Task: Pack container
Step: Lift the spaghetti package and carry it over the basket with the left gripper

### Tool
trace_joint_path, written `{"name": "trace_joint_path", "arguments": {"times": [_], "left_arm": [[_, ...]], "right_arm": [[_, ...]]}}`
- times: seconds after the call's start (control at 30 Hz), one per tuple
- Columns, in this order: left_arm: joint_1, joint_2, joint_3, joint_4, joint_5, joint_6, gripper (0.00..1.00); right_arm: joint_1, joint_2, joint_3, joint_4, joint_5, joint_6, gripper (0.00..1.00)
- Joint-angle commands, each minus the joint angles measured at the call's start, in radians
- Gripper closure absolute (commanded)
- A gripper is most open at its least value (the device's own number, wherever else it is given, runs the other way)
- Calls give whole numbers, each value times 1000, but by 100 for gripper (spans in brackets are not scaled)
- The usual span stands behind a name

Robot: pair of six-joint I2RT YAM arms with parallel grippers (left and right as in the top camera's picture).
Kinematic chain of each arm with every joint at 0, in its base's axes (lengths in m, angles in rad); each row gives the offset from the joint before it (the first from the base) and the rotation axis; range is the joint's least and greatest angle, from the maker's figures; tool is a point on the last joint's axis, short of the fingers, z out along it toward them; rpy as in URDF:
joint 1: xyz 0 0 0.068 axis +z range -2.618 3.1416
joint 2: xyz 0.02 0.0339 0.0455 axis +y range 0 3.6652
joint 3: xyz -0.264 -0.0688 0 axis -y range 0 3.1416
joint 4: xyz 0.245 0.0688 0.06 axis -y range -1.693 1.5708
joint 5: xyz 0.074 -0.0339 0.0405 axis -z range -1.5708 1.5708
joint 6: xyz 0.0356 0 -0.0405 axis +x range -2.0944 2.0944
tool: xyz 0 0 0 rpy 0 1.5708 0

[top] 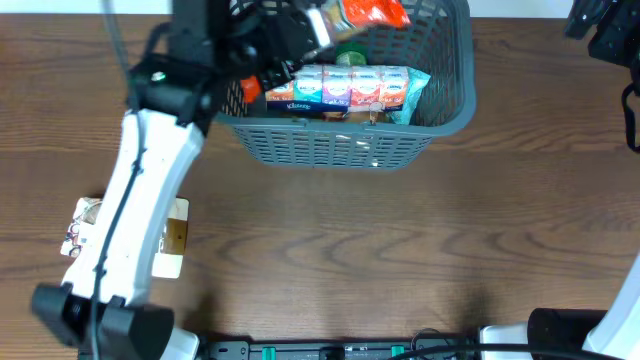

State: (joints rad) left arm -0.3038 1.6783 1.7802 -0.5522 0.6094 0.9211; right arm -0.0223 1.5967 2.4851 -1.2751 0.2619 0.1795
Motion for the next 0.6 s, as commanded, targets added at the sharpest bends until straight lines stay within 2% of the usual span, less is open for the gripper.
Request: {"name": "trace_joint_path", "arguments": {"times": [0.0,0.23,0.5,0.53,0.57], "left_arm": [[-31,21,40,16,64,36,94],[-47,119,40,-65,64,36,94],[-47,146,39,-140,25,36,94],[-46,146,39,-140,25,36,83],[-45,146,40,-139,25,36,39]], "right_arm": [[-6,0,0,-1,3,14,1],[-6,0,0,-1,3,14,1],[-6,0,0,-1,3,14,1],[-6,0,0,-1,3,14,1],[-6,0,0,-1,3,14,1]]}}
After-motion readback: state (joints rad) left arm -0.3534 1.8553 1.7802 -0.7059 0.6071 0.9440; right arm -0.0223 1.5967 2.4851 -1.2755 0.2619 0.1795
